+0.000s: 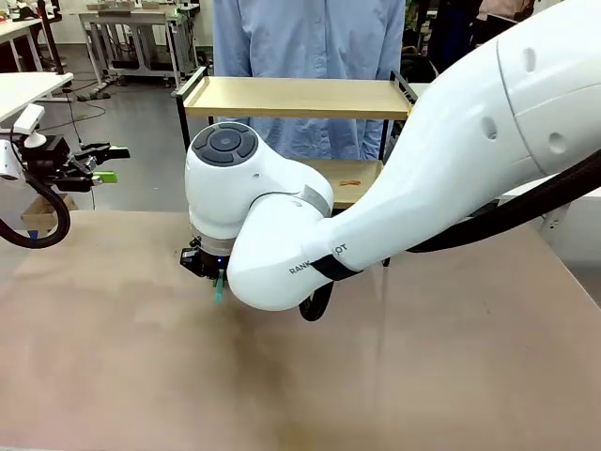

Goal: Clean the shelf.
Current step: Clean the specific section of the Shelf indicated by the human with the Duster.

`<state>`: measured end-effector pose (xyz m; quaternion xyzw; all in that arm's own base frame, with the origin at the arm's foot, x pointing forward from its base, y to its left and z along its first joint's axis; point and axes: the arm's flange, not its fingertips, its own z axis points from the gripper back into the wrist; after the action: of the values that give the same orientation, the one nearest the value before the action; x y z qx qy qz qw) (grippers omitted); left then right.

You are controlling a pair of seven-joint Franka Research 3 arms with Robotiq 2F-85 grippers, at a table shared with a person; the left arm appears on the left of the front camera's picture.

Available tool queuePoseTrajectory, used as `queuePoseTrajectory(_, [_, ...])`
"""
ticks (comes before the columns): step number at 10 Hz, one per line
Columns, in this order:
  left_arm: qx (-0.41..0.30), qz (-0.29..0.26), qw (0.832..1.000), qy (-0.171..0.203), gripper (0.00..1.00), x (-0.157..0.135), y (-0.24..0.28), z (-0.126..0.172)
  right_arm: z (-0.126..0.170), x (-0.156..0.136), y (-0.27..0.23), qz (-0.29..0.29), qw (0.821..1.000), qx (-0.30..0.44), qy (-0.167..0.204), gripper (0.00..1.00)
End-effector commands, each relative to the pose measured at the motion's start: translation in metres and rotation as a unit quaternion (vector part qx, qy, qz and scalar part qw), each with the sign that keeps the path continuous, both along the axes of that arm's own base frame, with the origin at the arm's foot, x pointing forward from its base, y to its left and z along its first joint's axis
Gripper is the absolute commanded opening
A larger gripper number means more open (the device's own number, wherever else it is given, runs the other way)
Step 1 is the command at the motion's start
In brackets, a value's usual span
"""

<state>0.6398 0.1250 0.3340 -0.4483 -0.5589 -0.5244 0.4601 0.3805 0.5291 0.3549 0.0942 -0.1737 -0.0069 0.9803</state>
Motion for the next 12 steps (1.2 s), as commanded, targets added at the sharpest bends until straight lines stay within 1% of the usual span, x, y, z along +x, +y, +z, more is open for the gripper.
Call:
queuePoseTrajectory(1, [0.002,0.001,1.000,-0.006,1.00,0.000,-0.001,0.004,0.000,0.000,-0.003,-0.005,1.000,0.003,-0.011,0.13])
queuePoseTrajectory(3, [0.002,0.001,1.000,-0.006,1.00,0.000,-0.001,0.004,0.000,0.000,-0.003,-0.005,1.000,0.003,-0.011,0.13])
queuePoseTrajectory(4, [0.002,0.001,1.000,-0.006,1.00,0.000,-0.001,0.004,0.000,0.001,0.000,-0.001,1.000,-0.002,-0.003,0.13])
queuePoseTrajectory(5, [0.002,0.001,1.000,-0.006,1.00,0.000,-0.001,0.004,-0.005,0.009,-0.029,-0.027,0.999,-0.008,0.025,0.13])
queuePoseTrajectory(8, [0.002,0.001,1.000,-0.006,1.00,0.000,-0.001,0.004,-0.019,0.010,-0.118,-0.076,0.995,-0.028,0.061,0.13])
queuePoseTrajectory(10, [0.002,0.001,1.000,-0.006,1.00,0.000,-0.001,0.004,-0.022,0.006,-0.172,-0.103,0.992,-0.038,0.068,0.13])
queuePoseTrajectory(12, [0.002,0.001,1.000,-0.006,1.00,0.000,-0.001,0.004,-0.014,0.000,-0.222,-0.129,0.988,-0.047,0.067,0.13])
